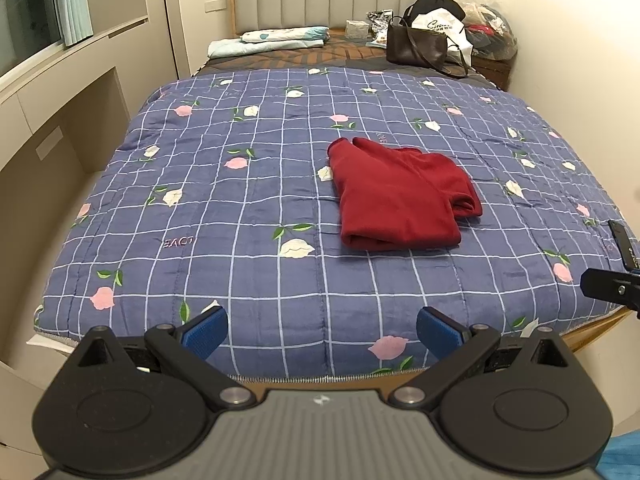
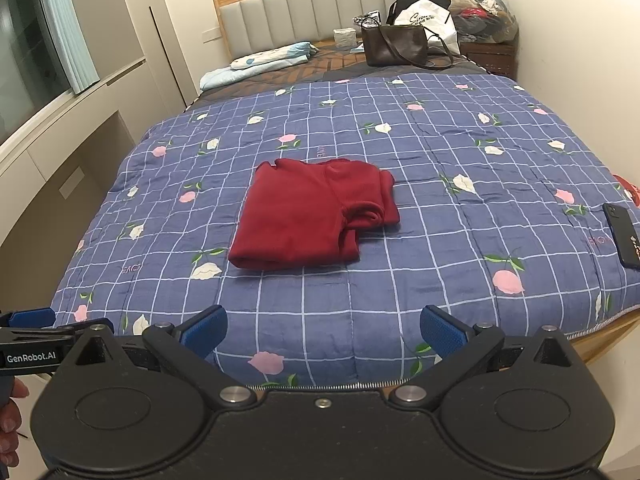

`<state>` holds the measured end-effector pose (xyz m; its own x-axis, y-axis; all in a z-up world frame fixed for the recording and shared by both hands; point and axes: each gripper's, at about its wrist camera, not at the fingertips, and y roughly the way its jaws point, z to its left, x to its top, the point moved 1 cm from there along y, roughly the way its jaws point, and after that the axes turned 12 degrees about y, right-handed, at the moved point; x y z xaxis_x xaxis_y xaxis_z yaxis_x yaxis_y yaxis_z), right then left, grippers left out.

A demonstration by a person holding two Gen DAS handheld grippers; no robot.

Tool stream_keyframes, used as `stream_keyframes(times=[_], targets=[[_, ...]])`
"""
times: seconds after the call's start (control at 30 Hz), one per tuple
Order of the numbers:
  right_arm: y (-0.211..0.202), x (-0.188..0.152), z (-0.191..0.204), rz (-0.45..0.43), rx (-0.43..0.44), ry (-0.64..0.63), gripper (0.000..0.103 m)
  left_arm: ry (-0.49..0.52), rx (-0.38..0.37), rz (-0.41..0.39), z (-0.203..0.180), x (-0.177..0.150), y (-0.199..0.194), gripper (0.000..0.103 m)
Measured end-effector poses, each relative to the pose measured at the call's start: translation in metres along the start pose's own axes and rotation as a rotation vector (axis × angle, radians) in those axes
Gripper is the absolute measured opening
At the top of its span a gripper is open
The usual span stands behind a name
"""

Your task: Fold small clothes

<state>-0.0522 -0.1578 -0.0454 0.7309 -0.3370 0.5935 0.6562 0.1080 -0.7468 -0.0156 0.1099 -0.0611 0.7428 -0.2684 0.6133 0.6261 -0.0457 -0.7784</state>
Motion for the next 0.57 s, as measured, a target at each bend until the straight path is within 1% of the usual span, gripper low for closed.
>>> stream_keyframes(times=[0.13, 0.27, 0.4, 0.57], targets=[[-0.0001, 0.0, 0.0001, 0.001, -0.001, -0.001, 0.102, 0.01, 0.004, 0.037, 0.0004, 0.0006, 0.0032, 0.103], [0.0, -0.0008, 0.0008, -0.003, -0.006, 0.001, 0.102, 0.006, 0.002, 0.041, 0.0023, 0.0, 0.0038, 0.102], [-0.0016, -0.0046, 0.0009, -0.008, -0.019, 0.008, 0.102, 0.007, -0.02, 0.038, 0.0041, -0.0013, 0.0042, 0.102], [-0.0022, -0.0048, 0.0004, -0.009, -0.025, 0.007, 0.102, 0.017, -0.014, 0.037, 0.0047, -0.0009, 0.0064, 0.102]])
